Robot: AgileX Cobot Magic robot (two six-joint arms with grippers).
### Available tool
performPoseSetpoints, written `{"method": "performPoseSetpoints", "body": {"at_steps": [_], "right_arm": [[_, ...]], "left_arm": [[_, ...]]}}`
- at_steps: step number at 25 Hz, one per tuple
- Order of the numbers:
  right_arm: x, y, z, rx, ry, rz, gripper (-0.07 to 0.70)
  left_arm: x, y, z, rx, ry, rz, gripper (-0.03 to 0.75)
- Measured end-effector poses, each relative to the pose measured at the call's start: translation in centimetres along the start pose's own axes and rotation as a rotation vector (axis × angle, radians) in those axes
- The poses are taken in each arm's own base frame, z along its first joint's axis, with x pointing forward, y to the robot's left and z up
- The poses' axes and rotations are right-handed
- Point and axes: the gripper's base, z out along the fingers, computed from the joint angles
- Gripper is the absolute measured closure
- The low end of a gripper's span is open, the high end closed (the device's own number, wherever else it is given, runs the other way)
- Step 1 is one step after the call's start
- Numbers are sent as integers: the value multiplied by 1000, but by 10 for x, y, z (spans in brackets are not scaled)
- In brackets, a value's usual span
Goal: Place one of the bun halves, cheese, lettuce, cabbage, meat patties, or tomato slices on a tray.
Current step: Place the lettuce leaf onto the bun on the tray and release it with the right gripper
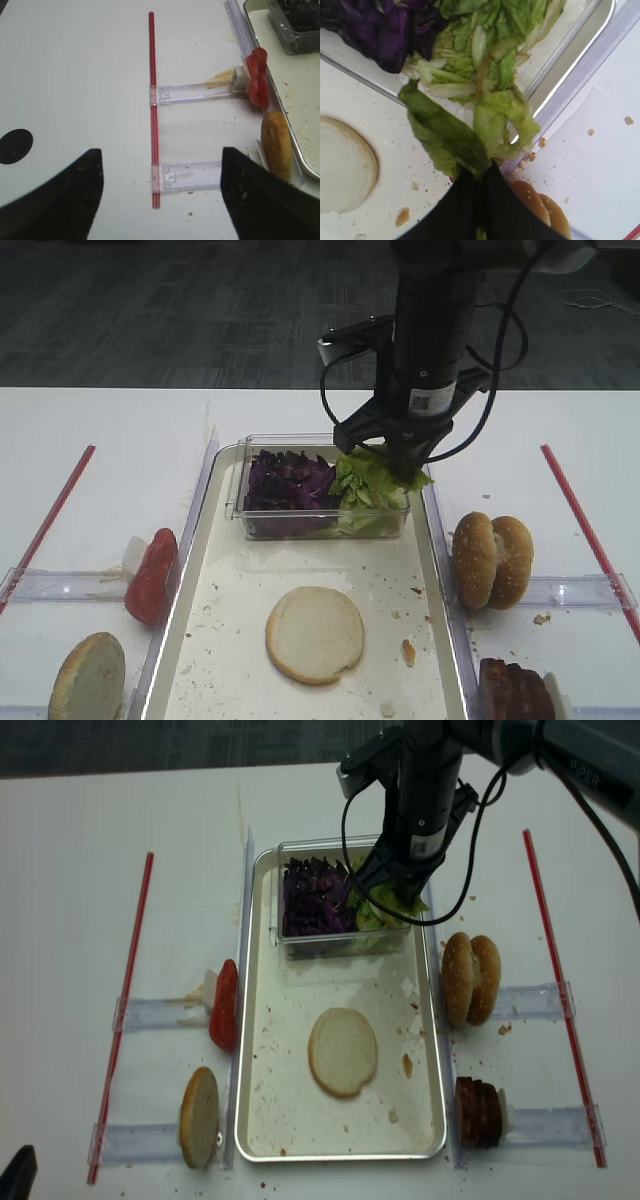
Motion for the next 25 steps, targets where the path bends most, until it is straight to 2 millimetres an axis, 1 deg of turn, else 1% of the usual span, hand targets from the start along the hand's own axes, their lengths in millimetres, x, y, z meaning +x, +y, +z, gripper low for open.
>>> {"method": "performPoseSetpoints", "body": {"at_steps": [4,7,17,25], "right_arm": [[0,0,-3,-1,-7,1,579],[2,1,-9,-3,-23,1,579],[11,4,-45,-8,-108,8,579],[26,6,-55,-12,-109,14,579]], "left_arm": [[0,0,0,0,0,0,225],[0,0,0,0,0,0,225],[0,0,0,0,0,0,225],[0,0,0,0,0,0,225]]}}
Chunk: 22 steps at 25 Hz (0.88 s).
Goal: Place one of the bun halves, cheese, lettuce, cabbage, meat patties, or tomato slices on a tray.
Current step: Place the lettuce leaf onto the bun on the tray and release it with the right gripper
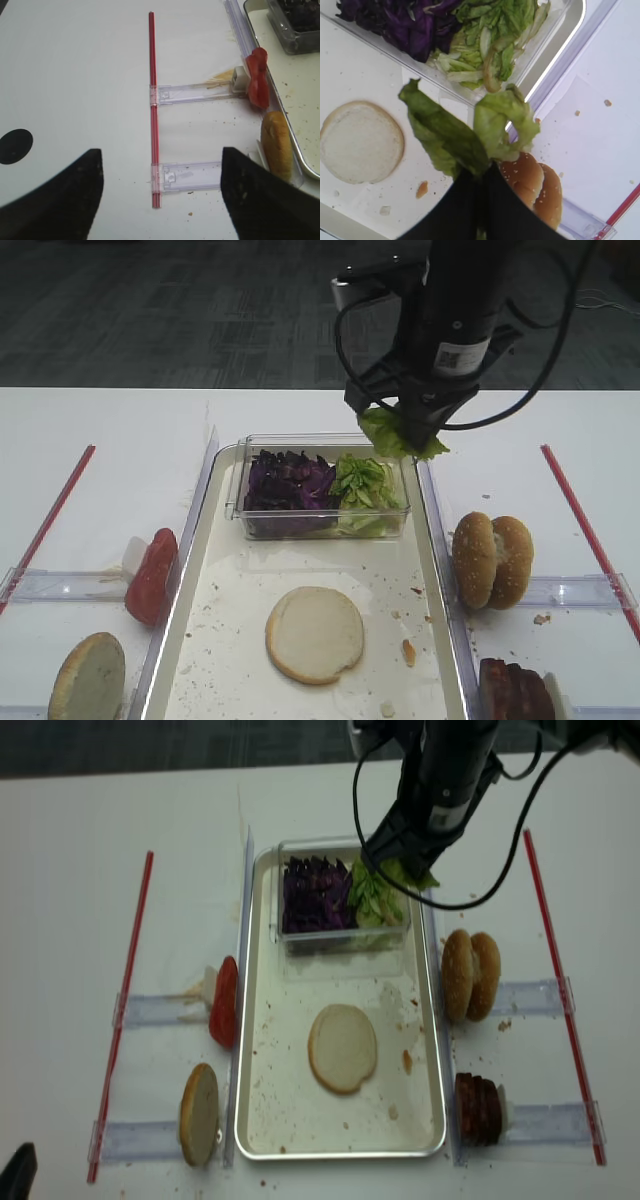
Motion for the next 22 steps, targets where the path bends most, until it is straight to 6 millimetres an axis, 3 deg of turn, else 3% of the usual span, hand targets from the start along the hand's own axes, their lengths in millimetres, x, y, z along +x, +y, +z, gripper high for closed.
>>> {"method": "performPoseSetpoints", "body": {"at_steps": [15,22], "right_arm": [[13,3,-42,6,-101,13,579],[43,6,-33,-2,-30,16,580]], "left_arm": [[0,0,0,0,0,0,225],[0,0,0,0,0,0,225]]}}
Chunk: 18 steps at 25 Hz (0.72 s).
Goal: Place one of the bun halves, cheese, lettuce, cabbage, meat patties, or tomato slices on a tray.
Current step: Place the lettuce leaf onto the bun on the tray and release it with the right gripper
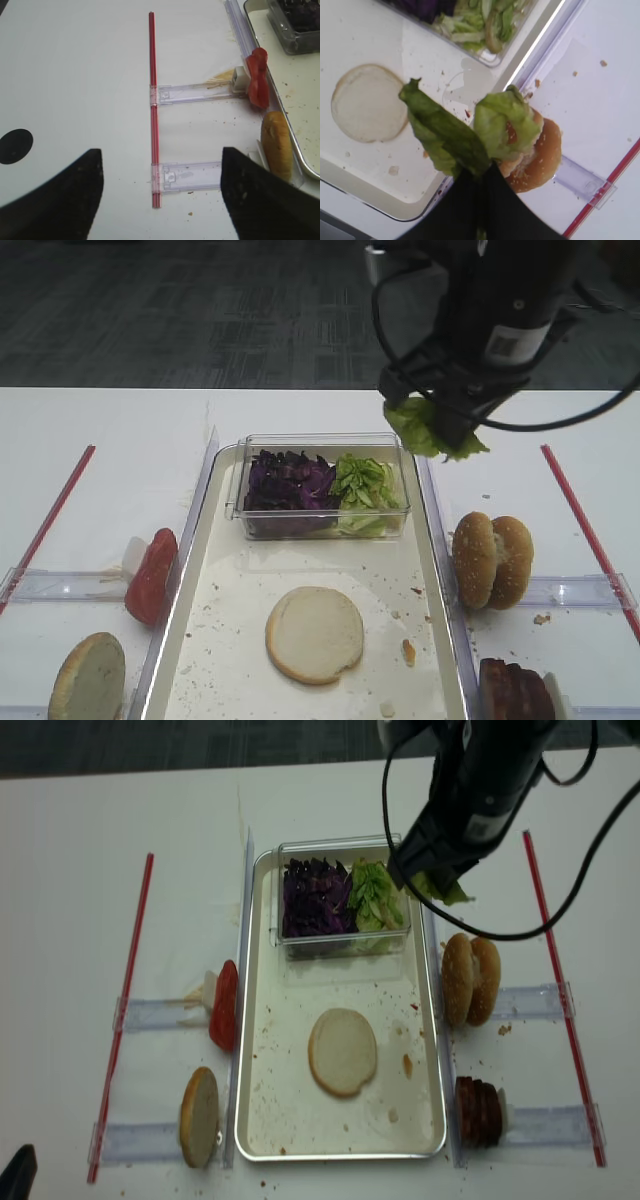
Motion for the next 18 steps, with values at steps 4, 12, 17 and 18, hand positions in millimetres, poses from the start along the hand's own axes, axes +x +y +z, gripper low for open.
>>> {"method": "performPoseSetpoints", "body": {"at_steps": [4,12,17,18], "right_arm": [[19,1,5,-3,41,2,580],[27,2,6,-12,57,6,580],[27,8,6,-36,54,5,580],[27,11,6,-39,54,-6,580]], "left_arm": [[0,0,0,0,0,0,225],[0,0,0,0,0,0,225],[0,0,0,0,0,0,225],[0,0,0,0,0,0,225]]}}
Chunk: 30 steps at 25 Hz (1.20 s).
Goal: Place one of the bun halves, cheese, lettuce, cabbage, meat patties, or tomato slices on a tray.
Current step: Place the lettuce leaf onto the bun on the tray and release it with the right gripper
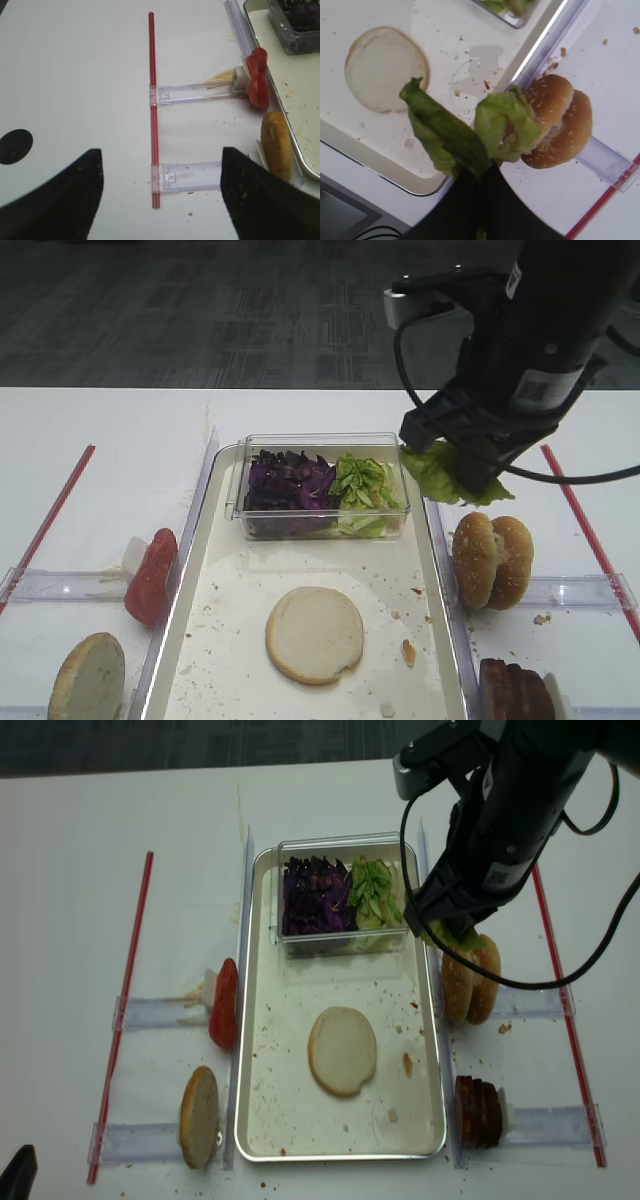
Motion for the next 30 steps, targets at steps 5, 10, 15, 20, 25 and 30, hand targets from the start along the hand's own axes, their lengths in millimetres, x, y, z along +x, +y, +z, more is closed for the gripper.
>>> {"method": "performPoseSetpoints", "body": {"at_steps": [5,10,15,20,25,30], "right_arm": [[0,28,2,-26,4,-86,580],[3,61,3,-48,12,-178,580],[7,82,4,-63,13,-232,580],[2,84,11,-67,7,-233,580],[-8,86,34,-64,23,-229,580],[-18,87,59,-60,44,-222,580]], "left_arm": [[0,0,0,0,0,0,225],[0,0,0,0,0,0,225],[0,0,0,0,0,0,225],[0,0,0,0,0,0,225],[0,0,0,0,0,0,225],[0,0,0,0,0,0,225]]}}
